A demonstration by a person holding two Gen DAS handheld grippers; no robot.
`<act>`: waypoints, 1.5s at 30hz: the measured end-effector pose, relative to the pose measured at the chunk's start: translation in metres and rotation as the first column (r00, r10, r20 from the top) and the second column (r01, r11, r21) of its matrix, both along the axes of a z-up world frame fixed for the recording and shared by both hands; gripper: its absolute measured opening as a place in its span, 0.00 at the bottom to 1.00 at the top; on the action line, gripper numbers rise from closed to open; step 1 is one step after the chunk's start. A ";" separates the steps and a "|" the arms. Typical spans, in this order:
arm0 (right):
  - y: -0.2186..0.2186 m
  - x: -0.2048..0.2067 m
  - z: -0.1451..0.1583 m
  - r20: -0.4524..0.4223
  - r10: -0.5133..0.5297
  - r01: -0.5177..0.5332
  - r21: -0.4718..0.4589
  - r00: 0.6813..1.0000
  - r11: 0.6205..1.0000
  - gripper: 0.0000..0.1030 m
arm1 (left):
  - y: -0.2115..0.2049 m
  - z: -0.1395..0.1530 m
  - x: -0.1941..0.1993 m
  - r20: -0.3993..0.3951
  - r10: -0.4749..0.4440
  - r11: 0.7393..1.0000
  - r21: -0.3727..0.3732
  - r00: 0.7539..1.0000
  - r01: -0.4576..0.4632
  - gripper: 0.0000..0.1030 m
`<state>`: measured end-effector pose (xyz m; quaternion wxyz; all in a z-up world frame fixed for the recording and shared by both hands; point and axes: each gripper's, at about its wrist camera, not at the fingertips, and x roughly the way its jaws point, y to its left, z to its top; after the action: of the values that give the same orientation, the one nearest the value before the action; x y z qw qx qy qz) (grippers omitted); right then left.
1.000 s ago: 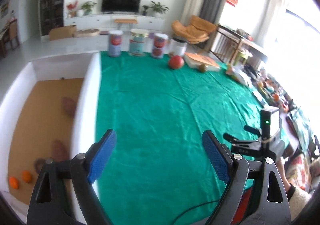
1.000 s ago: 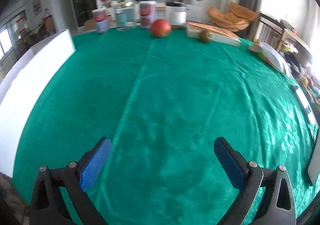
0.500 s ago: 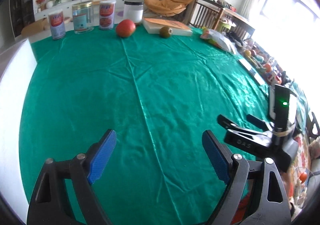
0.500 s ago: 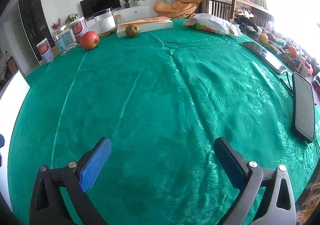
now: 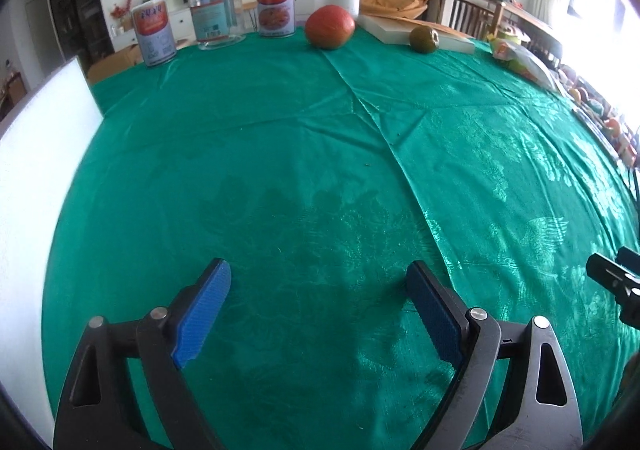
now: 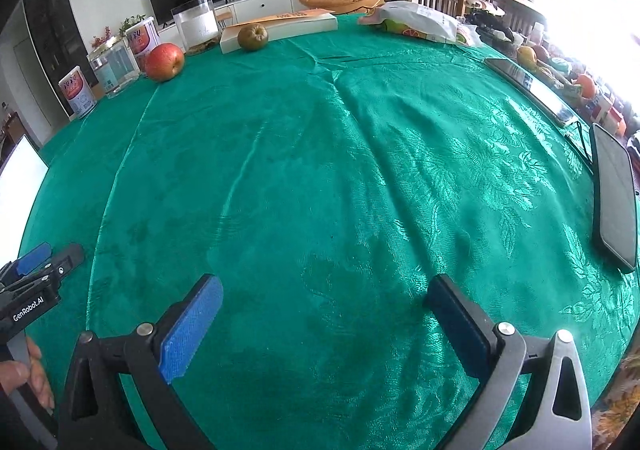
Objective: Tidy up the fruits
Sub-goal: 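Move both grippers back over the cloth toward the remaining fruits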
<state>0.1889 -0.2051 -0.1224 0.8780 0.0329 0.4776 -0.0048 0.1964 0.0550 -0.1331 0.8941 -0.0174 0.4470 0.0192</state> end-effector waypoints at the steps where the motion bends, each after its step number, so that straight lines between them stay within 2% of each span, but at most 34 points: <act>1: 0.000 0.000 0.000 -0.001 0.000 0.000 -0.002 1.000 1.000 0.99 | -0.001 0.000 0.002 -0.001 0.000 1.000 0.000 1.000 0.000 0.89; 3: 0.001 0.000 -0.001 -0.003 0.000 0.000 -0.007 1.000 1.000 0.99 | -0.001 -0.001 0.003 -0.006 -0.002 1.000 -0.001 1.000 0.002 0.93; 8: 0.005 0.001 -0.002 -0.013 0.014 -0.015 -0.026 1.000 1.000 0.99 | -0.003 -0.002 0.005 -0.012 -0.001 1.000 0.005 1.000 0.001 0.95; 15: 0.009 0.001 -0.003 -0.020 0.026 -0.027 -0.041 0.999 0.999 0.99 | -0.003 -0.003 0.006 -0.012 -0.001 1.000 0.006 1.000 0.001 0.95; 21: 0.010 -0.004 0.006 0.034 0.025 -0.024 -0.053 0.999 0.998 0.99 | -0.003 -0.003 0.006 -0.012 -0.001 1.000 0.006 1.000 0.001 0.95; 45: 0.013 -0.001 0.004 0.023 0.043 -0.041 -0.064 0.999 0.997 0.99 | -0.004 -0.003 0.006 -0.012 0.000 1.000 0.006 1.000 0.000 0.96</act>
<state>0.1874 -0.1923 -0.1184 0.8843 -0.0049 0.4669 -0.0009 0.2019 0.0514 -0.1357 0.8916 -0.0145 0.4521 0.0206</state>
